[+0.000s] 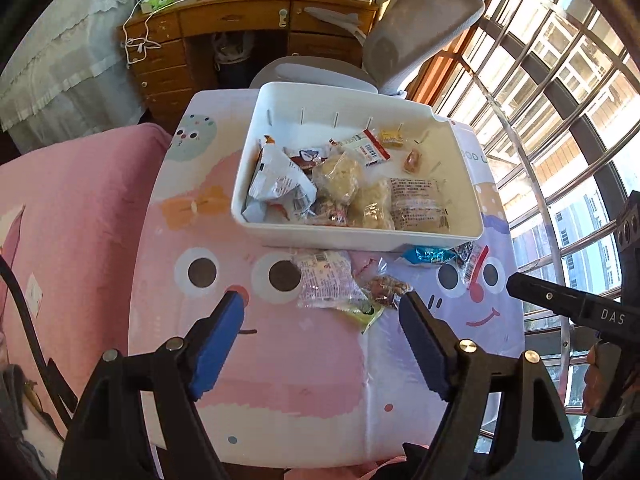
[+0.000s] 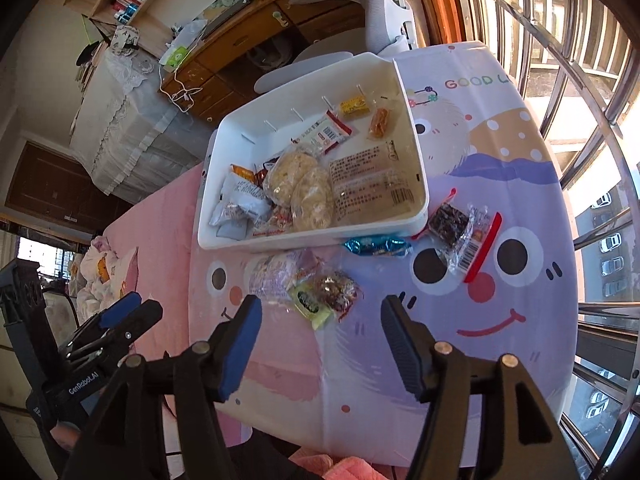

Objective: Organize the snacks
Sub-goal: 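Withdraw both grippers from the basket toward the remaining snacks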

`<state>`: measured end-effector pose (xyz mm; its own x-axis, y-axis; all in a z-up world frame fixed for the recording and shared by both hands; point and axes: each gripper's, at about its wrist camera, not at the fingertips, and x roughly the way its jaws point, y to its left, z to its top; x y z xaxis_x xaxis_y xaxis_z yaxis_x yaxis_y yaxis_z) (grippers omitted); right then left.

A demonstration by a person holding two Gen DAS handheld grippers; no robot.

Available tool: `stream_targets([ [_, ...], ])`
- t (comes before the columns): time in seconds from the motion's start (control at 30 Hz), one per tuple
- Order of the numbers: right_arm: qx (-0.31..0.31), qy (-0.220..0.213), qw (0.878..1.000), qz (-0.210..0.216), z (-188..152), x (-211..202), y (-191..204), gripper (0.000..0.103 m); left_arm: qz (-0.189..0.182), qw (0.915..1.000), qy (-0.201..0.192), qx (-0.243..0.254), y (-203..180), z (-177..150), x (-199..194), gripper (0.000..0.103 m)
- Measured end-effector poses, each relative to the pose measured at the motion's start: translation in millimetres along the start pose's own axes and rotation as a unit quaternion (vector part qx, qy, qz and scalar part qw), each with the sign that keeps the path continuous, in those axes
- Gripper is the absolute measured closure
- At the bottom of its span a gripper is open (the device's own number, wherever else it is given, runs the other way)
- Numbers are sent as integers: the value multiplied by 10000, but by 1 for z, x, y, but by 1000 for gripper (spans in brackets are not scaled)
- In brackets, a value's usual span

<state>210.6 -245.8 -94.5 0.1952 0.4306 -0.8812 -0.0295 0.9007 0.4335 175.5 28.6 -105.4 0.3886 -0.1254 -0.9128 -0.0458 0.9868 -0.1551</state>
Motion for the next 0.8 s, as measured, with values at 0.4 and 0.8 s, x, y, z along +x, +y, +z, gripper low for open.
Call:
stream_targets([
  [0.4, -586, 184, 9977, -288, -47, 44, -4, 39, 87, 9982, 404, -439, 15, -36, 17, 23],
  [0.8, -1084, -74, 9935, -339, -61, 77, -3, 38, -182, 9930, 905, -741, 24, -30, 64, 23],
])
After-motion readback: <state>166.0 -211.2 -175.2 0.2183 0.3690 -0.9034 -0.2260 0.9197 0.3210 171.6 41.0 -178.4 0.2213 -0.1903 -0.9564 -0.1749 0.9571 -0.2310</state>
